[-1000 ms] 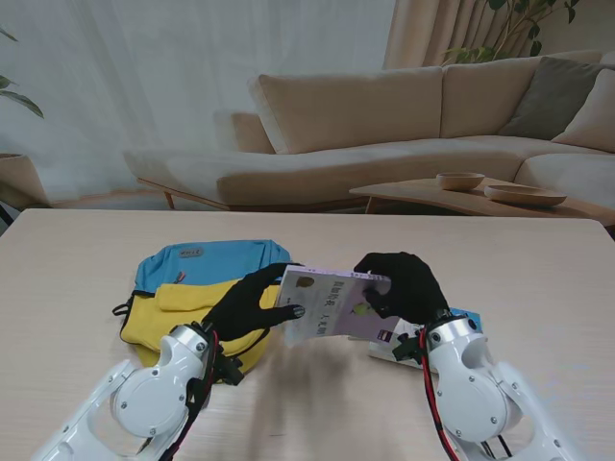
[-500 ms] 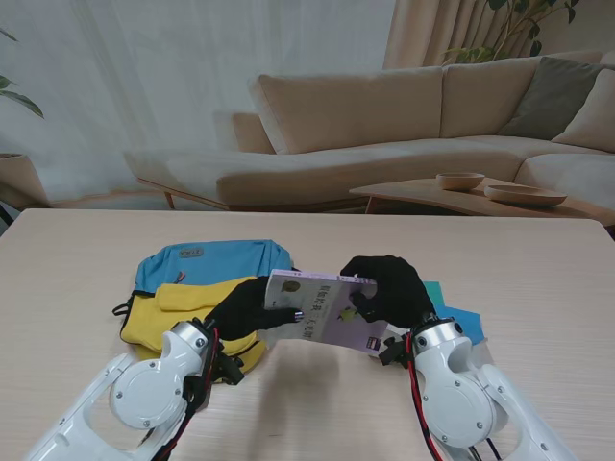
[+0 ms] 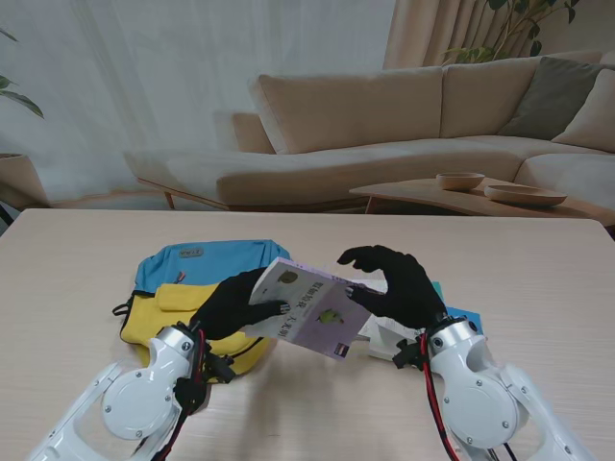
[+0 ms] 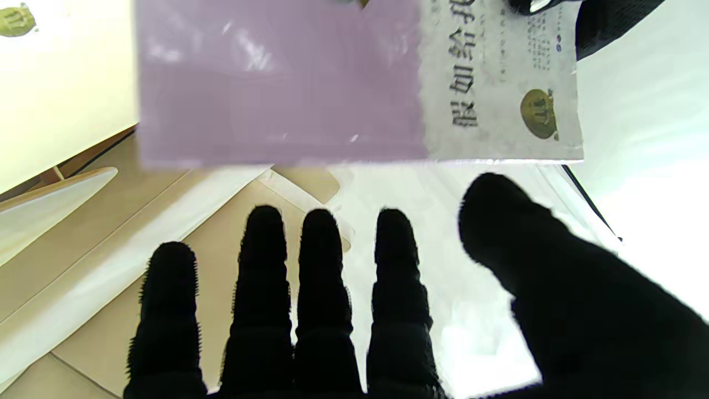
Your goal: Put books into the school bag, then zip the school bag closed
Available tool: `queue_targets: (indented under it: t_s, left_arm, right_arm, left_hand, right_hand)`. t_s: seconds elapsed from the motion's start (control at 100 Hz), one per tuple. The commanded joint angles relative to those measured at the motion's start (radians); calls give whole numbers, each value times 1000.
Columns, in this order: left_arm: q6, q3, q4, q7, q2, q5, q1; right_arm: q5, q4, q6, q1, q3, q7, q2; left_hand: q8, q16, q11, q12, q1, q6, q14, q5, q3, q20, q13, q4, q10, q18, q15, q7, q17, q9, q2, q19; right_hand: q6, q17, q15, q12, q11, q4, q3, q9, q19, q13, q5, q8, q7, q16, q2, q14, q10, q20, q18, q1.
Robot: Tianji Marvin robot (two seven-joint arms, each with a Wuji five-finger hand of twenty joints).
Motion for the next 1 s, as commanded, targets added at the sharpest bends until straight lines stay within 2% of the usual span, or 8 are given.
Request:
queue_targets:
  t_s: [0.0,0.14,0.36,0.51,0.63,0.82,0.99]
  left_arm:
    - [-12,-17,-26,7,-8,-2,24]
    - [-52,-54,-41,58,-17,8,62]
    - [-112,-96,-69,115,-28,5,102]
    - [-132,-108,-84,122,-31,-13,106]
    - [-136,-104,-91,127,-35,-51,95]
    - [-129,-86,-93,109,-37,-108,58]
    - [-114,-63,-92,86,-37,-165,25]
  right_arm:
    - [4,-5,-7,-14,13,8,1]
    - [40,5,-16,-28,49,19,-1]
    - [101,39,4,-37,66,38,-3]
    - [177,55,40,-30,51,58,-6]
    - [239,66,46,-29,36,75,-7]
    - [334,78,38,-33,9,100,-9]
    - [439,101,22,-21,-40,62,-26]
  left_hand:
    - [116,18,34,15,79,-135,16,65,160,22,37,-14,-28,17,37,112,12,44,36,54]
    - [122,18,33,19,78,-134,14,63,166,21,34,-16,-31,17,34,118,7,44,32,50]
    - [127,16,25,21,75,-135,15,61,178,19,26,-19,-35,16,25,120,-3,42,29,43]
    - [128,15,23,23,73,-135,12,58,181,19,24,-21,-37,14,21,121,-5,42,30,42]
    - [130,15,22,25,71,-136,9,58,184,18,25,-23,-38,9,20,124,-5,43,29,42]
    - [130,15,22,27,71,-136,7,54,187,18,26,-24,-40,9,20,126,-4,43,30,43]
    - [131,16,21,29,70,-137,5,51,187,18,25,-25,-42,6,20,127,-3,40,31,44]
  right_hand:
    - [18,-33,-78,-41,-46,30,-70,-96,-35,-69,-94,-32,-41,-32,23,-38,-44,-25,-33,-31]
    - [39,-59,-186,-77,-98,21,-153,-212,-76,-138,-215,-72,-54,-76,36,-53,-40,-46,-52,-34]
    - [80,-74,-225,-83,-98,14,-220,-255,-96,-176,-256,-89,-52,-90,43,-59,-31,-46,-53,-41]
    - [129,-77,-240,-89,-102,9,-302,-295,-102,-200,-299,-101,-58,-98,42,-64,-25,-38,-59,-48]
    - [157,-80,-298,-110,-136,9,-381,-323,-125,-219,-314,-120,-70,-135,20,-81,-27,-38,-82,-49]
    - [172,-75,-319,-110,-133,11,-395,-347,-139,-230,-335,-127,-77,-150,-4,-92,-35,-45,-109,-53]
    - [175,-69,-323,-109,-127,10,-396,-352,-142,-238,-347,-124,-68,-159,-7,-101,-38,-56,-161,-34]
